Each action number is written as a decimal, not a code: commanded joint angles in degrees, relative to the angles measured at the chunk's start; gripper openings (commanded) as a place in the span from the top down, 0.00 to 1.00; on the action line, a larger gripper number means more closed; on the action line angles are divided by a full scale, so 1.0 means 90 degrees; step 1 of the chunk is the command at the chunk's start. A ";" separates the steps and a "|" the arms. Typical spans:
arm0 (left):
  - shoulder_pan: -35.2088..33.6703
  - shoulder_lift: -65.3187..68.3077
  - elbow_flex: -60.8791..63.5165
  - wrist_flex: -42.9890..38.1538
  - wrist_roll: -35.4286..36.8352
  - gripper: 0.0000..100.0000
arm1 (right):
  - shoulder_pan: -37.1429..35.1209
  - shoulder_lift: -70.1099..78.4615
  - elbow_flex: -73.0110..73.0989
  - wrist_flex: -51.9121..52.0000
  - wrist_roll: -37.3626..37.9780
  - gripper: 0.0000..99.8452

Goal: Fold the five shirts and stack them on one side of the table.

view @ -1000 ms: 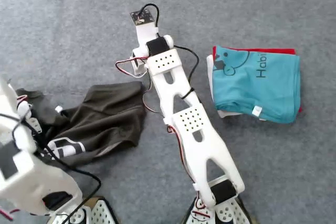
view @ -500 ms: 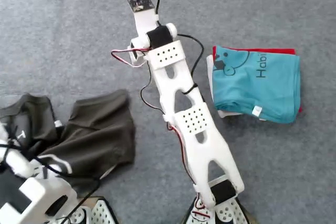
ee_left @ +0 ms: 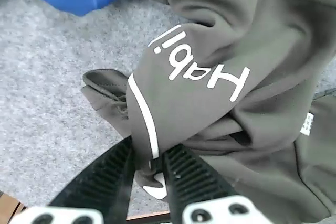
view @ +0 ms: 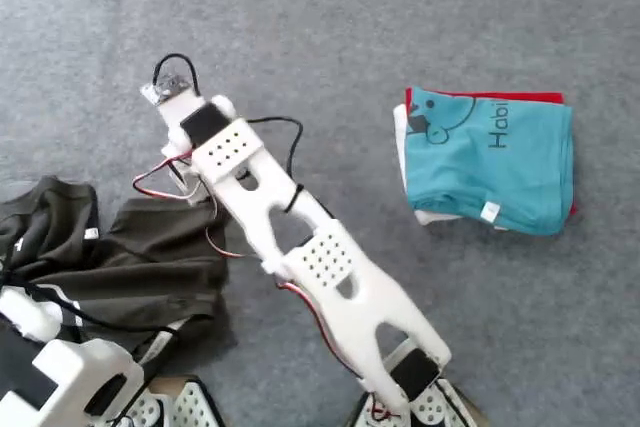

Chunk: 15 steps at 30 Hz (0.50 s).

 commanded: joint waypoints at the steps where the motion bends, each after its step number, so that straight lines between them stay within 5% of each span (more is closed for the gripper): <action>1: 0.0083 -0.0010 -0.0210 -0.0078 0.0078 0.97 | -0.0049 -0.1109 0.0747 0.0059 -0.0117 0.74; 7: 0.0181 0.0947 -0.0259 -0.0039 0.0068 0.97 | -0.0088 -0.2027 0.2261 -0.0127 -0.1231 0.74; 15: 0.0181 0.1446 -0.0249 -0.0420 0.0068 0.97 | -0.0098 -0.1753 0.2261 -0.0811 -0.2589 0.74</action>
